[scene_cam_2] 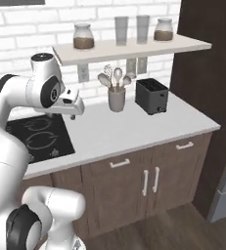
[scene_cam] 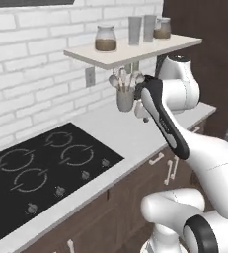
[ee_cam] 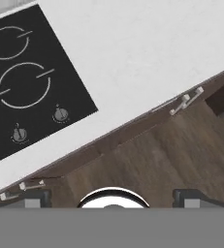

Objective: Take a straw from the drawer in front and place it inside the glass cup on the dining counter.

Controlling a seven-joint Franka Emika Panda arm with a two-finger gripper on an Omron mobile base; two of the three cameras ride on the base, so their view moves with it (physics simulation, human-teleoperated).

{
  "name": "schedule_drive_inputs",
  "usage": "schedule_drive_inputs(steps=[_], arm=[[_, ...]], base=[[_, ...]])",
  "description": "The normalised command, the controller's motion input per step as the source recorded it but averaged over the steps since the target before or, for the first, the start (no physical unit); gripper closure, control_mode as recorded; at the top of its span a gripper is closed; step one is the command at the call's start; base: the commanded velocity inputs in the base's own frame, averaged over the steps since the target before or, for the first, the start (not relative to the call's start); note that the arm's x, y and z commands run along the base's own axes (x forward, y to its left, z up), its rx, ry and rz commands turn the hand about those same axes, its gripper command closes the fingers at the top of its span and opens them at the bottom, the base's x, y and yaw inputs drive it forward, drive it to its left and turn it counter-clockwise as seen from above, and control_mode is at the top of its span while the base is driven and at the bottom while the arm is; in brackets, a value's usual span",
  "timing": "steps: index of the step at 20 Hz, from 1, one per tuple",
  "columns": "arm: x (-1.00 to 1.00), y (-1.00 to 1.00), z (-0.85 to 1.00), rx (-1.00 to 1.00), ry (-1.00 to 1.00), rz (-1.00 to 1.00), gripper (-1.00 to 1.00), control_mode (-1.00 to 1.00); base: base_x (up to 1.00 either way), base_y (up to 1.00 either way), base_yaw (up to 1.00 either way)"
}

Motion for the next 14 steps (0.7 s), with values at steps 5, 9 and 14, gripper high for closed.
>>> schedule_drive_inputs(steps=[5, 9, 14], arm=[[0.0, 0.0, 0.0, 0.0, 0.0, 0.0, -1.0, 1.0], [0.0, 0.0, 0.0, 0.0, 0.0, 0.0, -1.0, 1.0], [0.0, 0.0, 0.0, 0.0, 0.0, 0.0, -1.0, 1.0]], base=[[0.45, 0.61, -0.55], [0.14, 0.64, -0.47], [-0.08, 0.59, -0.38]])
